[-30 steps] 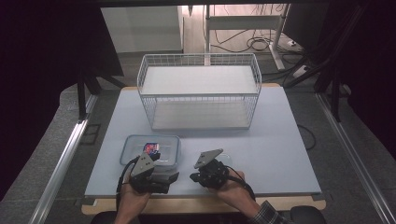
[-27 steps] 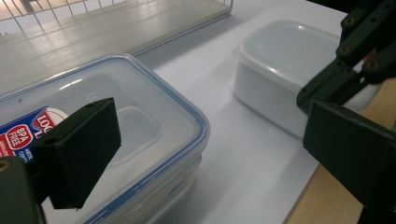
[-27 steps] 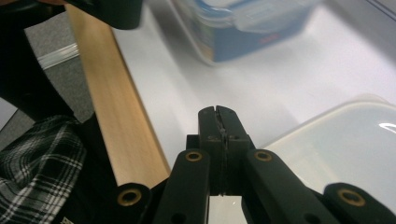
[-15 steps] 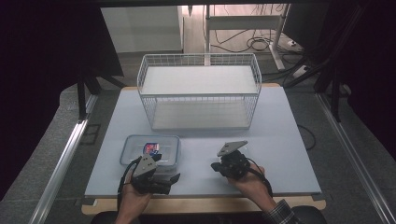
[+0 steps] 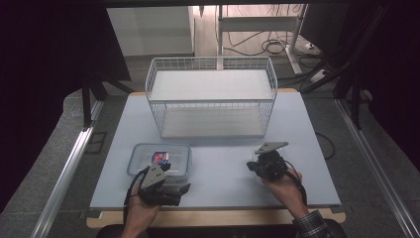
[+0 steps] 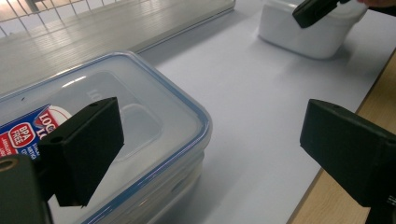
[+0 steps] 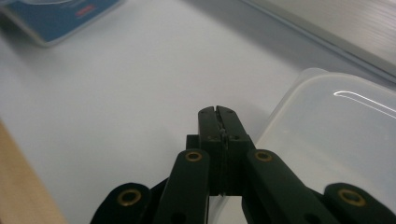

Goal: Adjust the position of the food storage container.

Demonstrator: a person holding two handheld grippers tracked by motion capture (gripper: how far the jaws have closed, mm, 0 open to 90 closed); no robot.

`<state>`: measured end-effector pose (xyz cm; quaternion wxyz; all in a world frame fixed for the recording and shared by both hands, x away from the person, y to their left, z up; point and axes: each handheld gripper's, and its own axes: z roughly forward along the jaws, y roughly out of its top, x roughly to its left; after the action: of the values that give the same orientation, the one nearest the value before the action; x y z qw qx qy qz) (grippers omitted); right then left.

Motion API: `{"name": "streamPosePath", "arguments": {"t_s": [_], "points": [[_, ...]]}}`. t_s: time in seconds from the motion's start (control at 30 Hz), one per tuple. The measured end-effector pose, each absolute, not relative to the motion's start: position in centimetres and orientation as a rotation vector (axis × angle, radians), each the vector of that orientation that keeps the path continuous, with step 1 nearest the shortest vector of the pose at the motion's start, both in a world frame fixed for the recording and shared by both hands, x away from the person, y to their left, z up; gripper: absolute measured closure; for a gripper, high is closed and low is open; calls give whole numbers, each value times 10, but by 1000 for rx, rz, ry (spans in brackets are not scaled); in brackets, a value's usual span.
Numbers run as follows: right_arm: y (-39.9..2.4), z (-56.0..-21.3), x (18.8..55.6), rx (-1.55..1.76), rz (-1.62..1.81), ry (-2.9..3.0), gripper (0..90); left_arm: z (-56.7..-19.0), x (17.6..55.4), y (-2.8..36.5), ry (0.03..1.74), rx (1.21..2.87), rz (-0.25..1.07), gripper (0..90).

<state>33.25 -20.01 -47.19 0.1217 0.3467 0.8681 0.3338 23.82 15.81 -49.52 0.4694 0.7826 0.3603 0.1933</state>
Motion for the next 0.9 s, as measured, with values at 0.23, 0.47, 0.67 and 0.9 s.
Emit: {"name": "streamPosePath", "arguments": {"t_s": [0.23, 0.47, 0.67, 0.9], "points": [[-229, -471, 349, 1111, 976, 2445, 894, -495, 238, 157, 883, 1923, 459, 59], [-254, -469, 360, 1203, 973, 2358, 894, -494, 238, 156, 872, 1925, 451, 61], [-278, -468, 368, 1275, 964, 2287, 895, -494, 238, 154, 863, 1952, 433, 57], [-290, -467, 371, 1302, 956, 2254, 894, -493, 238, 154, 864, 1950, 429, 64]]}}
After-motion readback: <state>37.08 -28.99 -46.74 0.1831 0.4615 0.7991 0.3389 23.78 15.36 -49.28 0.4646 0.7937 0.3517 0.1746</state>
